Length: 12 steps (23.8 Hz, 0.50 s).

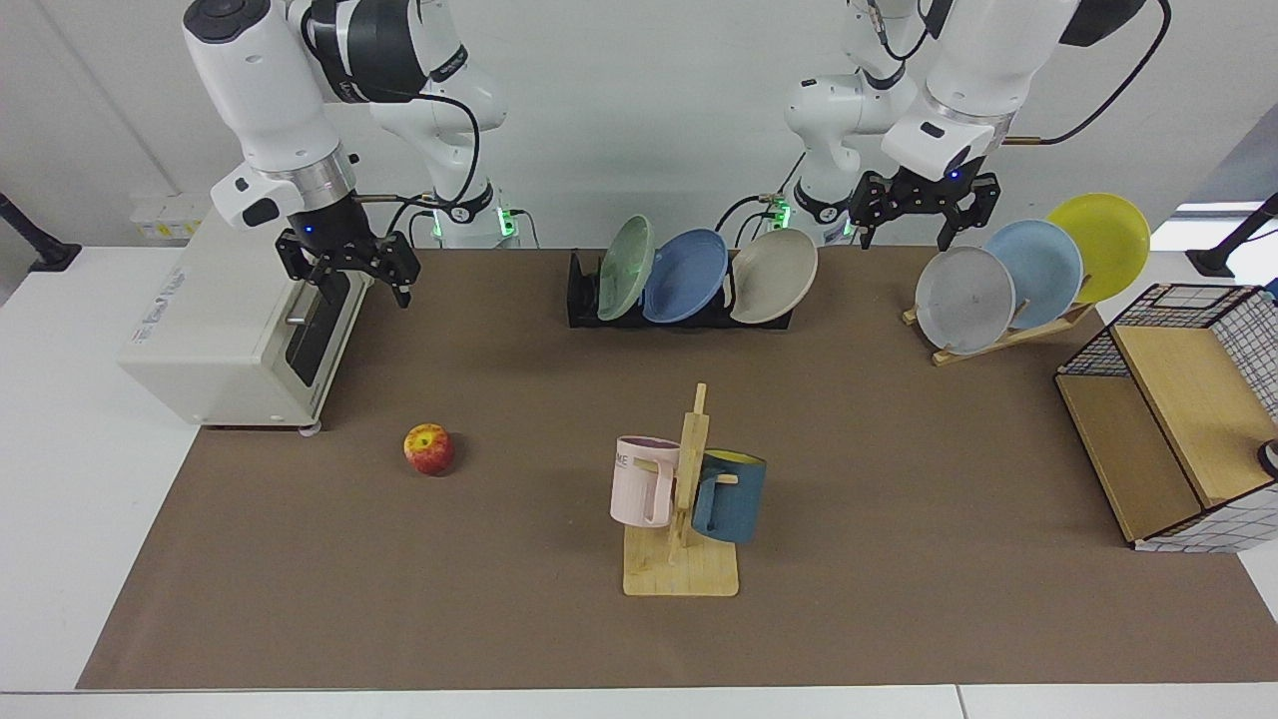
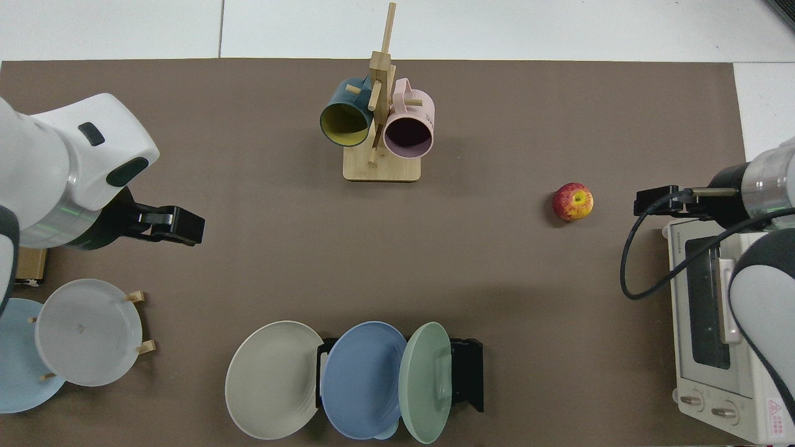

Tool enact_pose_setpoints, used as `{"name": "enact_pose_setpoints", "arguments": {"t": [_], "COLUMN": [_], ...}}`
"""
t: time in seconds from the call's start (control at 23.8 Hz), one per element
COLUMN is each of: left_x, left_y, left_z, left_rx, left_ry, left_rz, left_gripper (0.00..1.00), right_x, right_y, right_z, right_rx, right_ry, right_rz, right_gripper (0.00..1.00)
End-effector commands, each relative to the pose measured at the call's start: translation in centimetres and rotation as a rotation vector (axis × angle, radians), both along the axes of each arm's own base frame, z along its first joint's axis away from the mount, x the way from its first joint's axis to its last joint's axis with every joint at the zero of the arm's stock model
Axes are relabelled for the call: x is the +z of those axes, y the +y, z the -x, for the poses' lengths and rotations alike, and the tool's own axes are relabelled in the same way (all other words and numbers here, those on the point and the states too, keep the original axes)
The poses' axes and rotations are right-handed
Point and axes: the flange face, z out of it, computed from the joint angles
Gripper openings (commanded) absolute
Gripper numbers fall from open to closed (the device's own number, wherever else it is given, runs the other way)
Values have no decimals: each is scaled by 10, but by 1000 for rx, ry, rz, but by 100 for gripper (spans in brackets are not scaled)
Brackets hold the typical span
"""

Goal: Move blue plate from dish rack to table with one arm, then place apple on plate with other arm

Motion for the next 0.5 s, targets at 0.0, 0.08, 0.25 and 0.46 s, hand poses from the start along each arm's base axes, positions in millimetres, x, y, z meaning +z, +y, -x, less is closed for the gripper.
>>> {"name": "enact_pose_setpoints", "arguments": {"t": [0.0,0.08,0.25,0.46], "left_x": [-1,-1,-1,1], "left_y": [5,5,6,6], "left_z": [5,5,6,6], "left_rx": [-6,-8,-4,4], "left_ry": [-14,-13,-9,-12], "left_rz": [-10,-10,-14,-16], "left_gripper": [100,100,100,100], "right_x": [0,0,0,0], "right_y": [-3,-3,-3,-3], "right_z": [-1,-1,-1,-1], "right_rx": [4,4,4,4], "right_ry": [-13,-13,-11,-13], "right_rz": [-18,-18,-18,-18], "right_gripper": [100,100,100,100]}}
